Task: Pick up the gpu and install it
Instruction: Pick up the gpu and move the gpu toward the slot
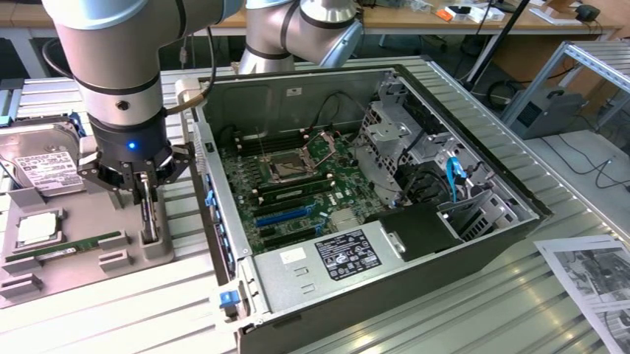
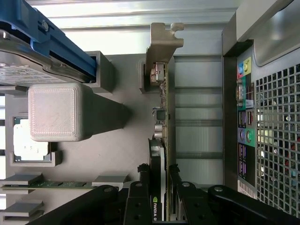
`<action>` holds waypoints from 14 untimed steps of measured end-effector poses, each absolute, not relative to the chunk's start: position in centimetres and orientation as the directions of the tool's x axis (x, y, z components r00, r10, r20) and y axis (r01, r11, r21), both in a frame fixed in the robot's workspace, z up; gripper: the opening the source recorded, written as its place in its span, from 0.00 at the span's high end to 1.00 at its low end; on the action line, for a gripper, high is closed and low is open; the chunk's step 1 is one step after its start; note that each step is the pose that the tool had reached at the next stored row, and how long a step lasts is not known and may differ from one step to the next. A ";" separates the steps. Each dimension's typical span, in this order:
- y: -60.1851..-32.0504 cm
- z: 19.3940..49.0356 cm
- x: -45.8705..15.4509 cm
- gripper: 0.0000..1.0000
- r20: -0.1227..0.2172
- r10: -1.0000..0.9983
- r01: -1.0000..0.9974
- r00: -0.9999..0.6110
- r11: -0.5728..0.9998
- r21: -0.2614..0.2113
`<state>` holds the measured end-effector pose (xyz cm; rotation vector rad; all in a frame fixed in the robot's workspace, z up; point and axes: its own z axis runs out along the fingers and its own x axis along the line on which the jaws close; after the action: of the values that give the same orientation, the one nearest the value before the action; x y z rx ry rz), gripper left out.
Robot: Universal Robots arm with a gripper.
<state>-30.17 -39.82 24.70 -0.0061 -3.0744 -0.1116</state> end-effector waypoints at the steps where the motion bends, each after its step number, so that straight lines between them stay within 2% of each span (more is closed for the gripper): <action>1: -39.8 24.7 -30.2 0.73 0.065 0.002 0.006 -0.998 0.997 0.072; 14: -39.8 25.1 -30.2 0.73 0.065 0.002 0.006 -0.998 0.997 0.073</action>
<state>-30.17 -39.82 25.12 -0.0061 -3.0748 -0.1120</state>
